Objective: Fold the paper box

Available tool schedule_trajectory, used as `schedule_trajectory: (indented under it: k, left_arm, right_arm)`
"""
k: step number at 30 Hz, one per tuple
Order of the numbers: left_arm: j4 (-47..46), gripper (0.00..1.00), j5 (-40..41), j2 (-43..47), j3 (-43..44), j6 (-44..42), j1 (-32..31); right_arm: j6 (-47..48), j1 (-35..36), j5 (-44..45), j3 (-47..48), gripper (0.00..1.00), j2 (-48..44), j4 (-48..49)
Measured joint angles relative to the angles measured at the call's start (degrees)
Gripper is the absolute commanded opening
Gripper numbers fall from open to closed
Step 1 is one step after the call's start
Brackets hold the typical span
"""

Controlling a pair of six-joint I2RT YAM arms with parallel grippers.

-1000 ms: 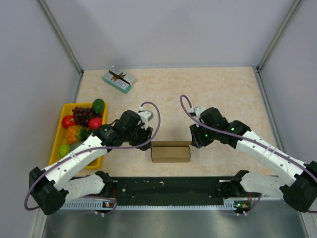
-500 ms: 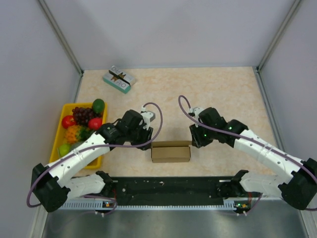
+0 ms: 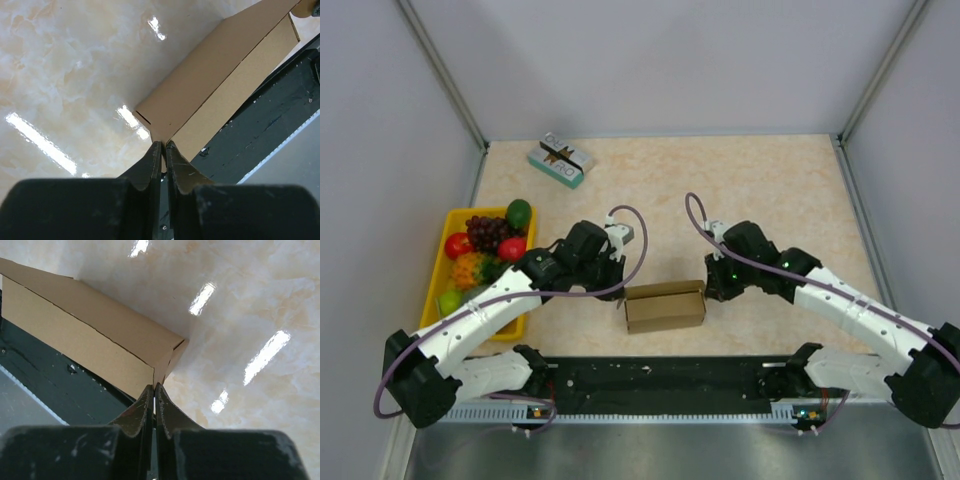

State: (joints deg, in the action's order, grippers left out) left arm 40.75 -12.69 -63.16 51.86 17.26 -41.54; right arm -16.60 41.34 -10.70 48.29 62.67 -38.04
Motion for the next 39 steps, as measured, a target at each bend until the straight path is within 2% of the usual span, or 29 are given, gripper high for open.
schedule_trajectory:
  k: [5,7,24,31,39]
  left_arm:
    - [-1.1,0.05,-1.0,0.1,-1.2,2.3,0.0]
    - [-2.0,0.0,-1.7,0.4,-2.1,3.5,0.0]
    - [-6.0,0.0,0.4,3.4,-5.7,16.1,0.2]
    - [-10.3,0.0,3.5,6.4,-9.4,24.2,0.1]
    - [-11.0,0.0,10.2,6.5,-9.7,30.9,-2.3]
  right_arm:
    - [-2.8,0.4,-0.1,-1.1,0.0,-1.9,0.3]
    - [-4.1,0.9,0.3,-1.3,0.0,-2.4,0.5]
    - [-6.7,5.8,7.7,-3.0,0.0,-2.7,2.7]
    - [-6.6,5.8,7.6,-3.0,0.0,-2.7,2.7]
    - [-6.7,6.3,7.6,-3.0,0.0,-2.7,2.7]
